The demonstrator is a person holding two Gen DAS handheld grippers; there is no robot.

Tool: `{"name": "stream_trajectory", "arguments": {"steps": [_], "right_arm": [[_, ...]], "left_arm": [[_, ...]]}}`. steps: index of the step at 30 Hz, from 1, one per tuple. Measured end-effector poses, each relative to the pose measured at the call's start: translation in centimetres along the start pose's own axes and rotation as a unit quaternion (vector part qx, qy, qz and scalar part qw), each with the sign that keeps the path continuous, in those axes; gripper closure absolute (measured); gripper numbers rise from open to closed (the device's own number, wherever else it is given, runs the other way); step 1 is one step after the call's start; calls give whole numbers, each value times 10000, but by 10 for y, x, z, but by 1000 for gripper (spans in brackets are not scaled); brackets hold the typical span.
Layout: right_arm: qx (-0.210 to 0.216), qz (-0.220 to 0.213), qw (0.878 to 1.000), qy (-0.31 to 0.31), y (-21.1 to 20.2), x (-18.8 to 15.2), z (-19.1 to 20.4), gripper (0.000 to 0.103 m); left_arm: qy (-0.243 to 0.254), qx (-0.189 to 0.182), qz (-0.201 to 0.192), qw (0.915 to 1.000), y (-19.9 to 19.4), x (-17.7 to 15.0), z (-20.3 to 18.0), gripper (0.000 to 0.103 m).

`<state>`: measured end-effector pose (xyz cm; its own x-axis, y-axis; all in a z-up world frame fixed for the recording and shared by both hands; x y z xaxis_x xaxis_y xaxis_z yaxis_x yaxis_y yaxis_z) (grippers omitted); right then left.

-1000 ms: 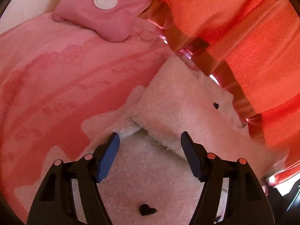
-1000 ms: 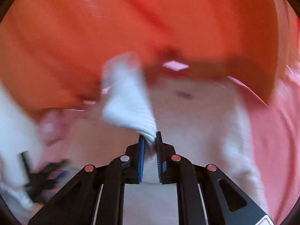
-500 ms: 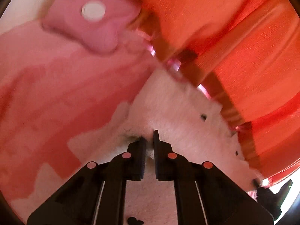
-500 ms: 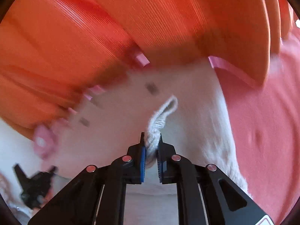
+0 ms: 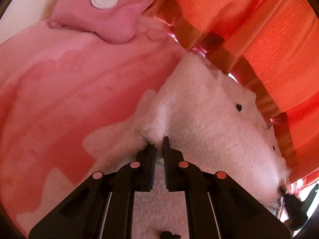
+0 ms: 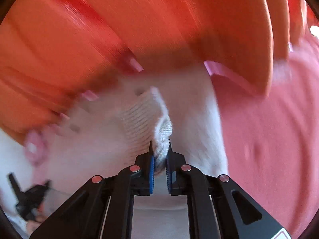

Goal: Fold small clothes

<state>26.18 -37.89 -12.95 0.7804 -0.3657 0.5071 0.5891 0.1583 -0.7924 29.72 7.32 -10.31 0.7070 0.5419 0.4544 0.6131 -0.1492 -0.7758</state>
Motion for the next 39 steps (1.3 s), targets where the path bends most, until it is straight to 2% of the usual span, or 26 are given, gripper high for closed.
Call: {"name": "stream_trajectory", "arguments": {"steps": [2,5,6,7,8,9,11,13,15,17,19,21,22,25,27,28,29,30,31,32,35,36,39], "right_arm": [[3,46,10000,-5,-15,7,6,93],[14,-219,9997,61,-69,8,10,88],[-30,-185,9998,70,-90,-3,7,80],[-43,-139,9999,66,-104,-16,4,65],[-70,-43,10000,46,-125,-36,-1,57],[-77,80,9999,-2,-140,-57,-7,46],[-142,512,9984,-213,-165,-105,-22,45],[-272,1017,9942,-206,-181,-154,-38,45],[-186,1365,9904,-69,-186,-185,-47,45],[56,1708,9851,209,-190,-213,-51,45],[205,2011,9786,376,-189,-229,-48,45],[334,2031,9779,371,-189,-231,-41,45],[354,2063,9773,341,-188,-232,-37,44],[451,2245,9730,272,-179,-238,-21,44],[344,2208,9745,200,-175,-236,-14,46],[325,2130,9763,192,-175,-234,-12,62],[301,1980,9796,163,-176,-229,-8,74],[263,1873,9819,138,-178,-225,-5,90],[273,1761,9839,164,-181,-221,-3,92],[389,1513,9874,236,-190,-215,0,92],[324,967,9948,75,-229,-204,3,95],[298,883,9956,25,-238,-204,2,95],[67,630,9978,-213,-278,-214,-12,96]], "left_arm": [[163,28,-60,9998,-8,2,-5,95],[193,-149,41,9997,-38,-2,-4,89],[251,-180,136,9994,-55,-6,1,81],[328,-200,208,9990,-69,-11,6,58],[399,-208,245,9987,-85,-18,15,39],[491,-123,257,9984,-104,-28,30,35],[825,157,466,9954,-126,-50,59,32],[954,393,827,9912,-141,-78,93,32],[899,444,1195,9878,-147,-104,115,32],[692,339,1528,9853,-150,-126,126,32],[654,271,1661,9836,-151,-136,124,31],[740,303,1613,9837,-154,-138,118,28],[704,212,1699,9827,-152,-142,115,22],[785,255,1820,9798,-147,-147,110,22],[802,120,1888,9787,-145,-150,104,23],[811,10,1945,9776,-146,-153,100,34],[834,-48,1993,9764,-146,-156,97,52],[873,-58,2037,9751,-148,-159,94,63],[870,-139,2093,9739,-150,-161,92,86],[809,-233,2092,9742,-156,-162,90,94],[842,-413,1809,9790,-181,-156,84,96],[969,-497,1638,9805,-200,-154,82,96],[1208,-666,1460,9796,-240,-157,79,97]]}}
Point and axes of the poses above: each gripper's, at about its wrist camera, not at the fingertips, and y roughly the way its jaws point, z to its left, x to its top, the point moved 9 cm from there along y, roughly the way its jaws point, and after that the axes turned 9 degrees about -y, right-handed, at the moved point
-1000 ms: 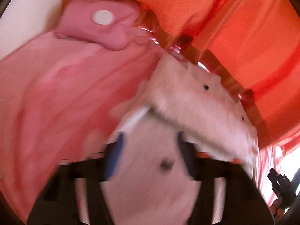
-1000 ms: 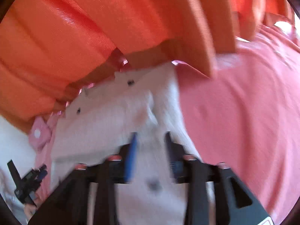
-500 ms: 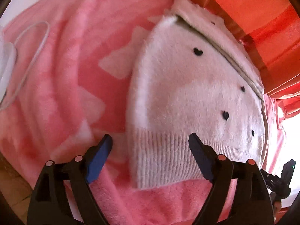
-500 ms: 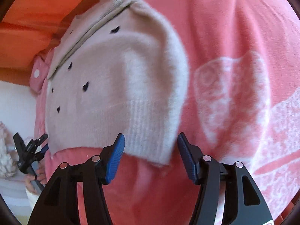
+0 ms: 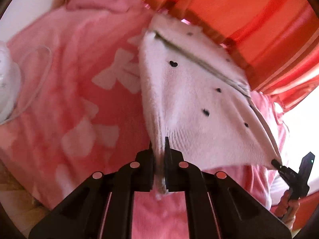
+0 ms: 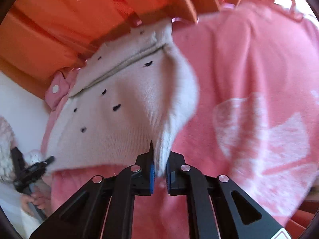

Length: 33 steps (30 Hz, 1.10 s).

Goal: Fold small clothes

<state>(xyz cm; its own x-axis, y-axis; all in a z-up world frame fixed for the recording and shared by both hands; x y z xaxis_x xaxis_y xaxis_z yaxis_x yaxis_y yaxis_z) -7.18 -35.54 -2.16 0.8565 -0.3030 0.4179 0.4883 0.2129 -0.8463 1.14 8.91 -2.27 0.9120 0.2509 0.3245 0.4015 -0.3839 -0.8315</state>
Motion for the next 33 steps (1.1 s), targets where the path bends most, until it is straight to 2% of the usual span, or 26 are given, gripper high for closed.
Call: {"name": "stream_trajectory", "arguments": {"steps": [2,6,8,10,12,14,16,19,21,22,24,25,29,33], "right_arm": [[-87,10,10000,-27,-19,-21,-9,97],[-190,265,9994,-70,-49,-84,-26,97],[-187,412,9990,-43,-66,-122,-28,97],[-242,510,9984,-41,-83,-145,-31,97],[-240,606,9979,20,-97,-162,-33,97],[-267,600,9978,33,-102,-163,-31,97],[-213,432,9988,-56,-104,-147,-27,97],[-176,-245,9988,-388,-103,-87,-17,96],[-119,-890,9950,-436,-101,-30,-15,96],[-133,-1109,9928,-432,-95,-6,-17,96],[-9,-1408,9898,-235,-72,47,-17,96],[26,-1419,9897,-194,-64,58,-18,96],[-82,-1283,9916,152,10,118,-22,96],[-182,-884,9952,376,75,143,-34,95]], "left_arm": [[117,-62,9,9999,-17,-18,-4,97],[272,-103,303,9991,-53,-87,-2,97],[126,-137,523,9985,-67,-121,3,97],[-146,-143,666,9976,-83,-151,11,97],[-502,-145,663,9964,-96,-166,19,97],[-680,-152,581,9959,-101,-164,19,97],[-648,-325,406,9965,-105,-143,5,97],[-203,-583,-126,9980,-107,-83,-31,97],[33,-701,-576,9959,-100,-31,-54,97],[138,-692,-759,9946,-93,-9,-64,97],[162,-444,-1117,9926,-70,38,-72,97],[102,-413,-1146,9925,-56,53,-79,97],[-269,-151,-973,9948,20,107,-81,97],[-555,131,-725,9957,77,126,-63,96]]}}
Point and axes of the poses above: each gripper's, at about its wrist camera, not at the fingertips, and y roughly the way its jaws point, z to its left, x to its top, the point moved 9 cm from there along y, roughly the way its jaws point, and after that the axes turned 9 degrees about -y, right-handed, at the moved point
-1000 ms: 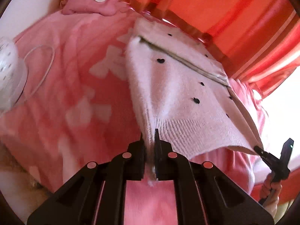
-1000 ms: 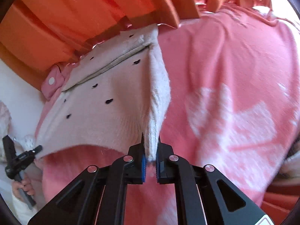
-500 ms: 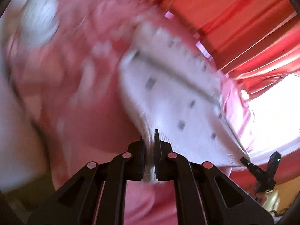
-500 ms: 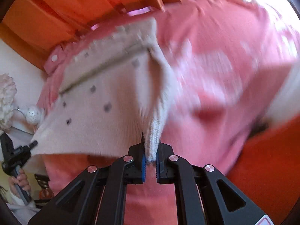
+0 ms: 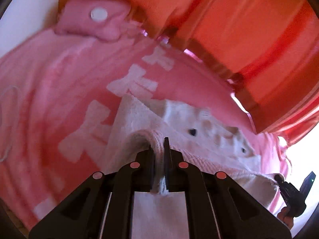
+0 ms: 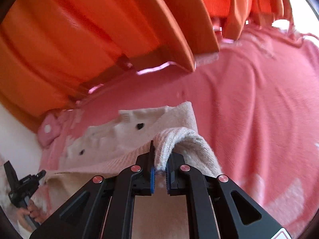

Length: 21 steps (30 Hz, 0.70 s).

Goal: Fold small clothes

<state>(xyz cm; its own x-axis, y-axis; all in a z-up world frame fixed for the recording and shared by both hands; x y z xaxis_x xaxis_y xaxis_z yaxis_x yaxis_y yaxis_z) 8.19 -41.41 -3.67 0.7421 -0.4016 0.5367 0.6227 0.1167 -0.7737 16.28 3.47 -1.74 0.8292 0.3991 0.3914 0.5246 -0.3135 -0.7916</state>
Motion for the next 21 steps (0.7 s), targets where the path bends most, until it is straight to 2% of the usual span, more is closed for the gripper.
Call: {"name": "stream_trajectory", "arguments": {"steps": [5,8,10,11,12,13,14,16,18,20,21], "right_arm": [[18,251,9995,173,61,11,-16,94],[239,116,9994,236,66,22,-14,93],[393,-3,9989,237,59,26,-13,90],[456,-128,9985,258,53,28,-14,89],[412,-272,9984,267,45,29,-16,76],[259,-432,9984,255,38,31,-21,52],[110,-690,9973,212,27,34,-26,42],[61,-894,9957,230,17,37,-33,38],[105,-787,9963,327,18,33,-37,38],[108,-391,9990,162,33,21,-33,38],[64,-249,9997,60,39,16,-30,38]], "left_arm": [[-165,287,177,9993,53,6,11,95],[-1,308,-31,9995,65,12,8,92],[34,148,-127,9998,64,14,6,90],[14,81,-144,9999,62,14,5,85],[-40,3,-117,9999,58,14,5,82],[-49,-91,-186,9998,51,15,3,69],[-35,-100,-446,9990,41,20,4,45],[-4,277,-1175,9927,16,32,13,22],[113,488,-1482,9877,3,41,17,22],[123,563,-1352,9891,5,40,23,21],[49,508,-1126,9923,11,37,27,21]]}}
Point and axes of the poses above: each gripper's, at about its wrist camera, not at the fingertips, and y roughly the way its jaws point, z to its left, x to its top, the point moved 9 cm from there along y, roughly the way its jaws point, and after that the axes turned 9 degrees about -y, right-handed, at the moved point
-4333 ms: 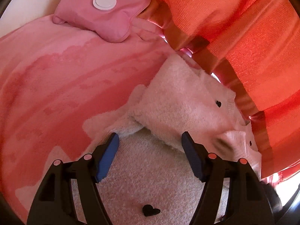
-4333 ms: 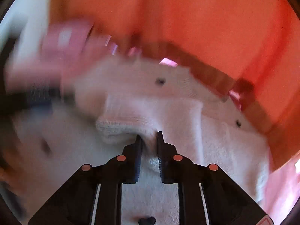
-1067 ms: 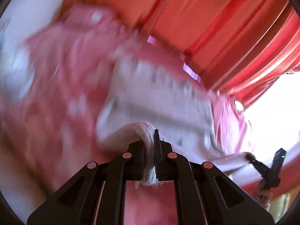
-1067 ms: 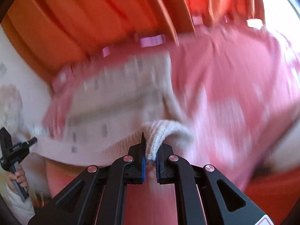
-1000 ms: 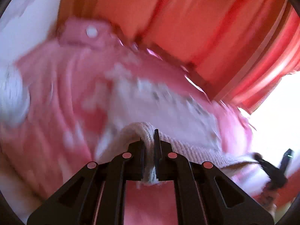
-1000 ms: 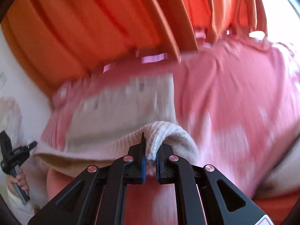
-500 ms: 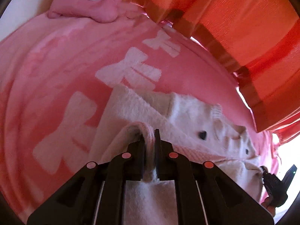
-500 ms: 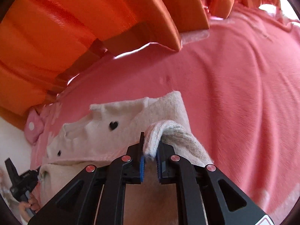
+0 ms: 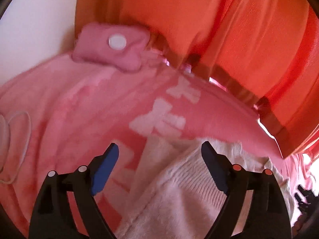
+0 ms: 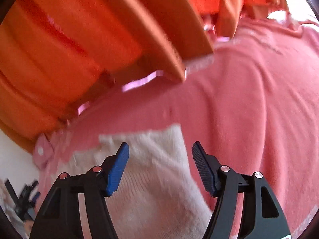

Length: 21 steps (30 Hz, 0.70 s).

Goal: Fold small clothes

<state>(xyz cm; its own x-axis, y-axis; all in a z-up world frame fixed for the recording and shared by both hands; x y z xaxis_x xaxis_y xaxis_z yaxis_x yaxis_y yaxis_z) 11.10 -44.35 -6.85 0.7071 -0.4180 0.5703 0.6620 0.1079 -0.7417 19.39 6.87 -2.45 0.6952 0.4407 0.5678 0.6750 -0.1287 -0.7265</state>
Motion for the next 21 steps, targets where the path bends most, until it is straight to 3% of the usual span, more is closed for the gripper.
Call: {"name": "stream_trajectory", "arguments": {"steps": [3,5,6,7,8,9,10,11,13,15,16,18,19,20,21], "right_arm": [[-390,313,9979,-401,17,-12,7,38],[-695,448,9951,-539,25,-17,6,58],[-759,496,9944,-552,27,-18,5,83],[-682,440,9954,-502,26,-17,6,88],[-620,200,9969,-434,15,-9,9,89],[-518,-24,9979,-392,4,-3,12,91],[-391,-290,9982,-338,-8,6,14,93],[-319,-601,9974,-252,-21,16,14,93],[-428,-517,9975,-208,-12,18,5,93],[-625,425,9969,-207,36,-3,-13,92],[-669,544,9961,-206,44,-10,-17,92],[-1015,119,9938,-434,12,8,-1,88],[-1062,-183,9927,-538,-4,17,11,81],[-1061,-590,9895,-783,-27,29,38,81],[-789,-688,9883,-1110,-35,35,73,81]], "left_arm": [[-243,-238,456,9984,13,-13,1,21],[-43,-245,576,9980,18,-21,-6,21],[182,-164,639,9977,20,-26,-9,21],[418,-33,693,9967,24,-30,-12,34],[665,99,813,9944,30,-36,-13,66],[700,142,880,9936,34,-39,-11,80],[559,70,905,9943,36,-38,-8,84],[371,-28,928,9950,38,-36,-4,87],[224,-89,986,9948,42,-34,4,88],[102,-172,1023,9945,45,-34,9,88],[110,-201,1017,9945,44,-33,8,88],[122,-271,929,9952,30,-31,8,88],[187,-408,810,9957,13,-28,5,88],[225,-546,733,9956,3,-26,3,88],[309,-733,593,9951,-16,-28,1,86]]}}
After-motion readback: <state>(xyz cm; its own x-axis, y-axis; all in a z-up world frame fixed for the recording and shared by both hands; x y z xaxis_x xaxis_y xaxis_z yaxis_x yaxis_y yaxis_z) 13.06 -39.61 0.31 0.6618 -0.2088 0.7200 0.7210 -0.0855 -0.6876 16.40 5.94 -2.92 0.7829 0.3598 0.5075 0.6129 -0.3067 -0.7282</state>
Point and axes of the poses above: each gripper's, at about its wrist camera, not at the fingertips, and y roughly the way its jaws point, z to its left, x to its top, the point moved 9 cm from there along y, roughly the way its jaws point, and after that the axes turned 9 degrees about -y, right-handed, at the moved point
